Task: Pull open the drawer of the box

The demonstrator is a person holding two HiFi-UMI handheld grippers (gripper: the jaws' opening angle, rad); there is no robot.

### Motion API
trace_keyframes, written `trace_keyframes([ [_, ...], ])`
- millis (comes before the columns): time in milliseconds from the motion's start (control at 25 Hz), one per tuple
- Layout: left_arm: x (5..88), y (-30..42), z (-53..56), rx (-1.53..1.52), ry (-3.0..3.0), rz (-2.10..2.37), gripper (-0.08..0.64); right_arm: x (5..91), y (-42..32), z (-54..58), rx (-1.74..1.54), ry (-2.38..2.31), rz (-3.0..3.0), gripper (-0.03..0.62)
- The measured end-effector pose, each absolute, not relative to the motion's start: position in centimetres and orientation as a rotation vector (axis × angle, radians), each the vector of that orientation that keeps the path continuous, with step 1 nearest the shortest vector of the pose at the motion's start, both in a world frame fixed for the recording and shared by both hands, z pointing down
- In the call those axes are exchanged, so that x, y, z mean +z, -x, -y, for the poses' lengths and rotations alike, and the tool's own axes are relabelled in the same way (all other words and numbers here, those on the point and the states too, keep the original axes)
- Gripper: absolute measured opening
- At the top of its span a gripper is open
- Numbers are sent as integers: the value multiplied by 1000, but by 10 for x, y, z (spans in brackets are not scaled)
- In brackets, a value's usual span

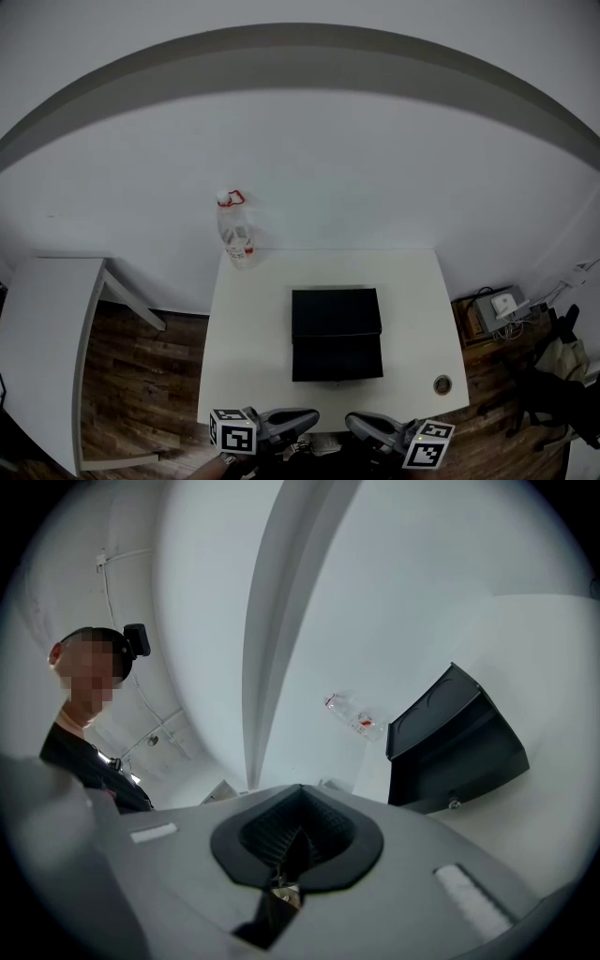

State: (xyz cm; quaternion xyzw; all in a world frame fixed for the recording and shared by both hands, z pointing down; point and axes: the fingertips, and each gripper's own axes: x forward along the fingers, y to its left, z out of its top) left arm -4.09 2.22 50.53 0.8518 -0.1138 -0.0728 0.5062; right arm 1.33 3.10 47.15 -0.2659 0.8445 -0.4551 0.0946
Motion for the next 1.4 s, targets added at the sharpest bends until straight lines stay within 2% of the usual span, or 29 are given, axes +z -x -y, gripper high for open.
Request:
trace_keyframes([
  [1400,508,37,-26,-189,-2019,274,2,474,-17,-40,-1370,822,-2486,3],
])
